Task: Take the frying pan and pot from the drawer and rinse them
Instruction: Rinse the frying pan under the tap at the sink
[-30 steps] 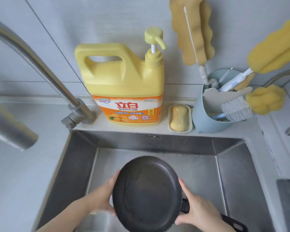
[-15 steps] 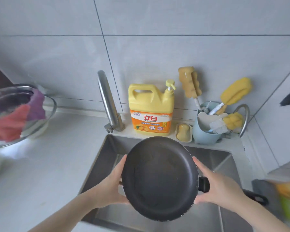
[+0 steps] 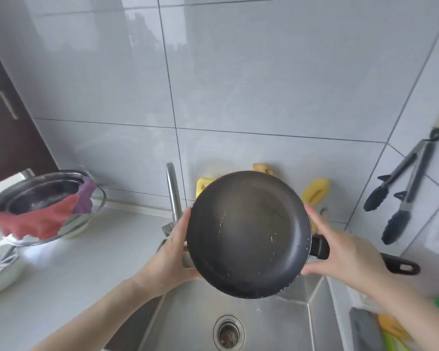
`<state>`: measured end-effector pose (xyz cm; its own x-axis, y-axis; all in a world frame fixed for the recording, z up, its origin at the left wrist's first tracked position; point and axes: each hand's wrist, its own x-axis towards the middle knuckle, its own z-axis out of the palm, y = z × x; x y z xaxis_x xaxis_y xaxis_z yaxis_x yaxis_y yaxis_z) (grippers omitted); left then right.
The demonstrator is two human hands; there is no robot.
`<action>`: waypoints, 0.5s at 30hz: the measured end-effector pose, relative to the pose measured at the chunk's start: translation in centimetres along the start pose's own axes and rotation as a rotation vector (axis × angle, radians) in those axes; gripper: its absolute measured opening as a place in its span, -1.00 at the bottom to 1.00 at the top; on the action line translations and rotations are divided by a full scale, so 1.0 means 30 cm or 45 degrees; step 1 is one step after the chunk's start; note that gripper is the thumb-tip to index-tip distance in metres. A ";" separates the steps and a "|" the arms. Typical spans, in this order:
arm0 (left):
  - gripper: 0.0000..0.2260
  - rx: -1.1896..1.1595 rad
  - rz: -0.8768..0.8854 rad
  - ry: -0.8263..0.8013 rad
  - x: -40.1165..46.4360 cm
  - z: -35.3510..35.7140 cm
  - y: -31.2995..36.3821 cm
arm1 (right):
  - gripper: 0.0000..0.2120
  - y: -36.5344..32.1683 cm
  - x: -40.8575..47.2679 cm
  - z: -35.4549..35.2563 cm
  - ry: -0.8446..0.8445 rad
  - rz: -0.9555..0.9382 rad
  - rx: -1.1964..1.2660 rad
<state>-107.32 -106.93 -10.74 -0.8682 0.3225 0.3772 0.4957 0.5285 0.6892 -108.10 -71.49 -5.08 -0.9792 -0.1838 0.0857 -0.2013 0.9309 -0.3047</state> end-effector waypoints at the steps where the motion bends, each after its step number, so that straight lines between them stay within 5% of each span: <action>1: 0.09 0.041 0.030 0.051 0.015 -0.012 0.019 | 0.19 -0.003 0.002 -0.024 0.055 -0.015 -0.001; 10: -0.14 0.505 0.414 0.507 0.091 -0.088 0.160 | 0.24 0.002 0.035 -0.160 0.789 -0.516 -0.067; 15: -0.07 0.732 0.441 0.701 0.082 -0.127 0.193 | -0.16 0.021 0.053 -0.175 1.235 -0.857 -0.191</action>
<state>-106.67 -106.05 -3.47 -0.4801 0.1913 0.8561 0.5402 0.8334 0.1167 -109.66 -69.52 -0.15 -0.2379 -0.3944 0.8876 -0.6003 0.7781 0.1849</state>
